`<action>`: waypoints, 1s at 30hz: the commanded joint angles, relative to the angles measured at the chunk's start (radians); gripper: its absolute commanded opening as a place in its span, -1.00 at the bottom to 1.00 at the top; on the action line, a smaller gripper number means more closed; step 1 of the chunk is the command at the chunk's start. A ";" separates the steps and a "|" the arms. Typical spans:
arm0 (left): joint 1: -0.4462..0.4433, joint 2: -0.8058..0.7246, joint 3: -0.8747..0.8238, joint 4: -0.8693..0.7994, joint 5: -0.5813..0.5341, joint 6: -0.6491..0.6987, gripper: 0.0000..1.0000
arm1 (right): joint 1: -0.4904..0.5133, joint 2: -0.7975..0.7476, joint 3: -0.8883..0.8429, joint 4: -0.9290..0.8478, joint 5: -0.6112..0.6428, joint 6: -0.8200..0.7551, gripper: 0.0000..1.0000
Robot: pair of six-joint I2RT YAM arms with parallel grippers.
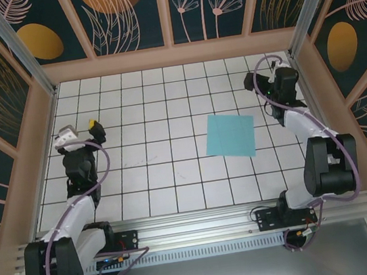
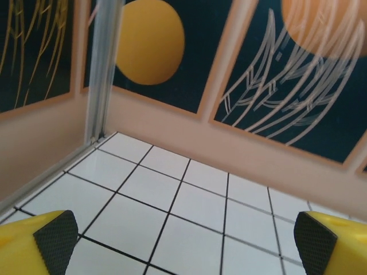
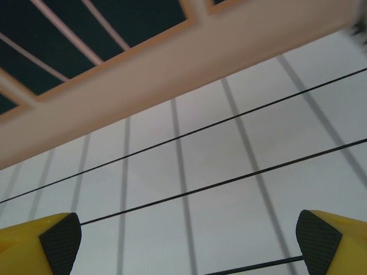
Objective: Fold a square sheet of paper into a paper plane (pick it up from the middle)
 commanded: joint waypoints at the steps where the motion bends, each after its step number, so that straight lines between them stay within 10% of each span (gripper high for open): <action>1: 0.008 -0.034 0.108 -0.431 -0.113 -0.296 0.98 | 0.068 0.073 -0.005 -0.299 -0.245 0.141 0.90; 9: 0.008 -0.095 0.036 -0.392 0.238 -0.394 0.97 | 0.286 0.181 0.043 -0.346 -0.032 0.226 0.83; 30: -0.018 -0.004 -0.092 -0.319 0.599 -0.495 0.97 | 0.578 0.471 0.212 -0.417 -0.008 0.314 0.63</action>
